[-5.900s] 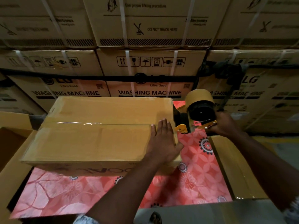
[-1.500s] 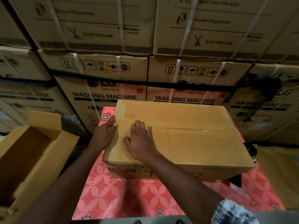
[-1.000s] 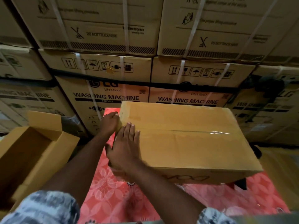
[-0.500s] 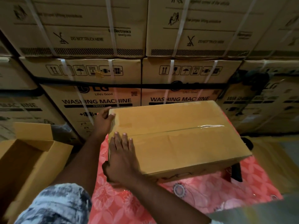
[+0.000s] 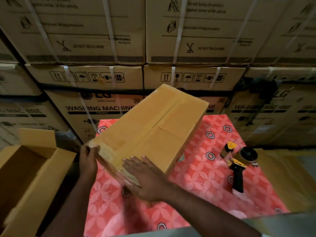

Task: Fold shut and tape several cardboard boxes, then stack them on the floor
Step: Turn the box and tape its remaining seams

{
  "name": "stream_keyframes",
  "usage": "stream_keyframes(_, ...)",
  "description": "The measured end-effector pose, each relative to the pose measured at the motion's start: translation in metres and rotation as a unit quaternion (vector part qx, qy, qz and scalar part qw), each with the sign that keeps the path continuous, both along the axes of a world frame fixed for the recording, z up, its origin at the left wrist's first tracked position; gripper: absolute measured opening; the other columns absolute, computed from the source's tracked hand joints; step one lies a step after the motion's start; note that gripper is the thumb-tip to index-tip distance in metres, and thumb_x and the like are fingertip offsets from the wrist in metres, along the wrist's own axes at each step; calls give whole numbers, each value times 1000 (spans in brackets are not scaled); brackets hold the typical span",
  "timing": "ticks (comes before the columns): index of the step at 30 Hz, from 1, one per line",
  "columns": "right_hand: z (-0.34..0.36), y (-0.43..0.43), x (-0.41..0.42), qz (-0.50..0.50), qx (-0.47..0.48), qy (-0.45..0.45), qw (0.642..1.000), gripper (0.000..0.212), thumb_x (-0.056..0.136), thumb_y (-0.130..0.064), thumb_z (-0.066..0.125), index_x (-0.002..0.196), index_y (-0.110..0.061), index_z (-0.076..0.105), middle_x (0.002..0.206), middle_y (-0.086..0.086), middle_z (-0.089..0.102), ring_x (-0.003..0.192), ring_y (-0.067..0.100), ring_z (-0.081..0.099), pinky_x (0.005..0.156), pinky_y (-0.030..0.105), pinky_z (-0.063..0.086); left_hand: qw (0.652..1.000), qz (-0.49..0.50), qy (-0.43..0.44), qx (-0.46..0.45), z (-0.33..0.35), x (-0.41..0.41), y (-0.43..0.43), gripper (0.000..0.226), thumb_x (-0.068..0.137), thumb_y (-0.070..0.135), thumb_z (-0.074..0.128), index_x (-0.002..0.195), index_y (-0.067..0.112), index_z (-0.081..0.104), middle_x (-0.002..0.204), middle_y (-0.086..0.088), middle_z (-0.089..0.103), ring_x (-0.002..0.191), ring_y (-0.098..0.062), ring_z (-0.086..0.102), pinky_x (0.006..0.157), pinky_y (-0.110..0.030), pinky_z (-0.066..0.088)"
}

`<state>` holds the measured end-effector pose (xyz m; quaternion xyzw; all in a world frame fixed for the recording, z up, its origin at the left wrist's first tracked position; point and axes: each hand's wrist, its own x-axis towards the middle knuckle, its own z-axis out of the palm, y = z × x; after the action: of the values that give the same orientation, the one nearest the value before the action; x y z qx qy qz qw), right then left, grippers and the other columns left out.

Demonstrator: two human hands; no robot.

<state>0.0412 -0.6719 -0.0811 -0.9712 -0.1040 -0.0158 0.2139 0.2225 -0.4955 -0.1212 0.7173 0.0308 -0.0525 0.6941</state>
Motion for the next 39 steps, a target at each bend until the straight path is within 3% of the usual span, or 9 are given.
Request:
stream_keyframes(6,14,-87,-86,59,3,39,997,65,100,-51,35,160,-28,25,168,-11,19,156,9,7,124,32,-10,1000,-3,-22,9,7,-117,-44,31,99,2,52,130,5,51,113,-10,57,101,-16,54,75,-11,46)
stream_keyframes(8,14,-119,-114,44,12,52,998,63,100,-46,40,160,-32,27,167,-16,19,155,3,3,125,32,-7,1000,-2,-26,12,6,-153,-63,37,100,-2,50,136,4,47,113,-10,57,87,-9,56,70,-7,45)
stream_keyframes(14,7,-200,-190,-27,0,53,998,69,98,-17,57,158,-39,29,166,-26,13,154,-2,-2,125,37,-1,1000,-6,-24,-1,5,-236,-118,46,82,25,59,125,21,48,115,-5,61,95,-12,60,80,-28,49)
stream_keyframes(19,-8,-239,-234,-108,-2,-6,994,68,98,-9,55,154,-40,35,165,-24,19,154,1,5,126,43,5,998,-40,-50,16,5,-282,-148,42,85,24,62,124,18,48,111,8,57,95,6,57,81,-14,45)
stream_keyframes(25,-35,-238,-249,-181,3,-121,976,56,97,-16,57,150,-33,46,161,-17,33,153,8,20,125,47,12,981,-45,-125,143,18,-278,-154,55,80,24,59,133,13,49,128,-7,52,119,-23,52,95,-37,48)
stream_keyframes(31,-44,-241,-252,-216,58,-179,958,48,99,-36,59,144,-22,55,157,-5,45,150,14,32,123,39,20,953,-102,-202,203,25,-275,-158,55,83,17,49,137,11,52,139,-5,44,127,-7,39,110,-34,36)
stream_keyframes(33,-48,-251,-262,-271,186,-191,925,45,99,-32,57,142,-18,57,152,-4,50,145,11,38,118,28,27,952,-110,-210,196,19,-276,-153,51,88,17,47,138,12,55,145,-1,41,134,-6,37,115,-34,33)
stream_keyframes(36,-65,-271,-277,-490,386,-176,762,30,102,-30,55,127,-14,61,127,3,63,123,19,56,95,30,44,955,-100,-205,187,15,-276,-153,50,91,18,45,140,15,55,149,1,39,138,-7,36,115,-38,35)
stream_keyframes(39,-102,-307,-276,-649,401,15,646,26,98,-24,64,113,-3,64,111,21,67,101,34,61,86,42,49,957,-100,-207,176,10,-275,-154,48,93,20,44,140,18,55,150,2,38,139,-9,37,115,-45,38)
